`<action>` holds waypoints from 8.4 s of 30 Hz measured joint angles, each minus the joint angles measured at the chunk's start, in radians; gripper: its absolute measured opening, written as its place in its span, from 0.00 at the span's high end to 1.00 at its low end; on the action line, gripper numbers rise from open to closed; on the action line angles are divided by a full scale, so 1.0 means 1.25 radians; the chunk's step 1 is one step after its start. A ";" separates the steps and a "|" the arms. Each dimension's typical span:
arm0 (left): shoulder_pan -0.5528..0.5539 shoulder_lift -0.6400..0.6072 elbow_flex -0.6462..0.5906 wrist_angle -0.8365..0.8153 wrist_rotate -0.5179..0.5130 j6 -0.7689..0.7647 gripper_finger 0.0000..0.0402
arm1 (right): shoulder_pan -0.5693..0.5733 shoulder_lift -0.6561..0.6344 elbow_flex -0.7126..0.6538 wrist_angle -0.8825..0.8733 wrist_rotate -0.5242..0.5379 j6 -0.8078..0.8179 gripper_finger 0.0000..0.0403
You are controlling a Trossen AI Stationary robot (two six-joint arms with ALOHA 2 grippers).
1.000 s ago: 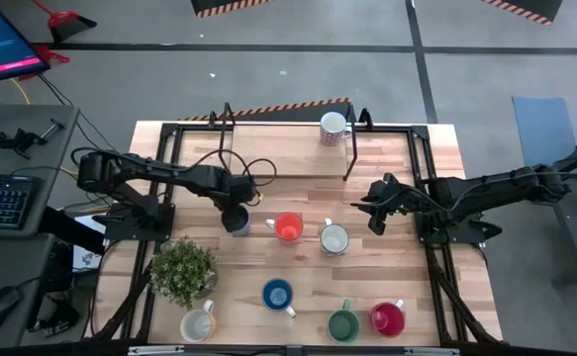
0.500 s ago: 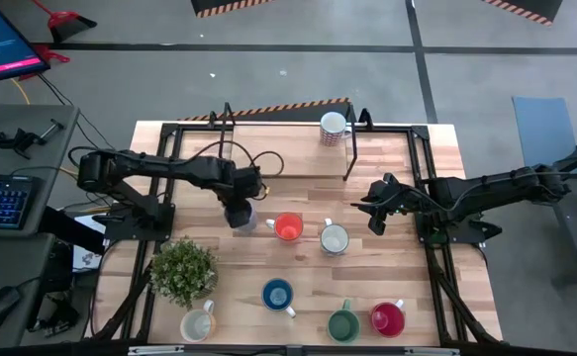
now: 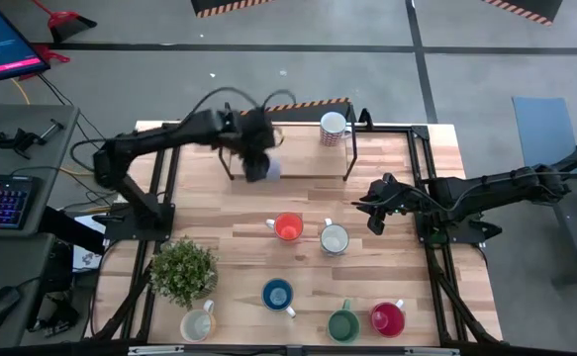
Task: Place coffee mugs
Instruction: Put the light purple mug on the shelf, then put the blue white floral mug on the shelf
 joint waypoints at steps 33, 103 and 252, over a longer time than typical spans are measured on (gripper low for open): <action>0.313 0.363 0.227 -0.124 -0.020 -0.171 0.99 | 0.000 0.000 0.000 0.018 0.004 0.056 0.72; 0.309 0.299 0.227 -0.138 -0.048 0.058 0.75 | 0.000 0.000 0.000 0.006 0.000 0.065 0.72; -0.461 -0.089 -0.228 0.013 0.062 -0.262 0.75 | 0.001 0.034 0.086 0.098 -0.092 -0.117 0.72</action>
